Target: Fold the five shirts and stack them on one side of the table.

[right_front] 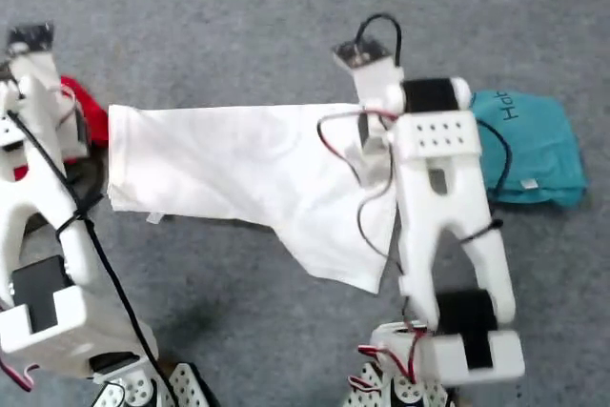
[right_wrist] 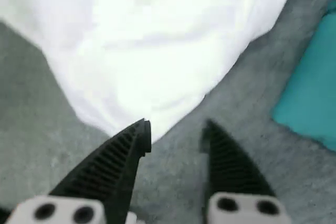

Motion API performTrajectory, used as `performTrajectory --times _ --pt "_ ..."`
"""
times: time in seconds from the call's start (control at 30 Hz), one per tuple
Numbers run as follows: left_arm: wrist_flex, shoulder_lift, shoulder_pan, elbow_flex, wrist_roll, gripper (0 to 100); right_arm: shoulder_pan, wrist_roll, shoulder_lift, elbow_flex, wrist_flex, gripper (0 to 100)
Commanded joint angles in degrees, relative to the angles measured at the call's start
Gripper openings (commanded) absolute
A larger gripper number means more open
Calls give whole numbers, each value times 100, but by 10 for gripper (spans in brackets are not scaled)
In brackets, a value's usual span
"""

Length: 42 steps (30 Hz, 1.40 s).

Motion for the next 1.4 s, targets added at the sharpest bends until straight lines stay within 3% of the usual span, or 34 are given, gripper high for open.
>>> performTrajectory --times 0.0,0.2,0.3,0.4,0.77,0.9,1.1,1.23,1.37 --pt "-132 88 497 -796 1073 45 18 -422 954 -1244 -237 52" --pt "-1521 1415 1640 -813 2435 30 18 -844 3521 -3688 -475 15" --pt "-2004 2154 1516 -963 3042 29 62 -897 4743 -5024 -396 15" --pt "-1996 2690 1182 -1112 3437 29 220 -879 5868 -6264 -237 15" --pt "-1987 2884 910 -1112 2549 28 826 -756 8365 -9974 264 15" --pt "-1538 2875 681 -1244 2259 28 765 -334 8233 -9842 448 15" --pt "-484 2760 426 -1965 1934 28 756 -299 7934 -9842 677 15" --pt "334 2163 558 -2580 1925 28 703 -316 7556 -9780 677 15" --pt "809 1811 945 -2202 1978 28 554 -308 7582 -9780 642 15"
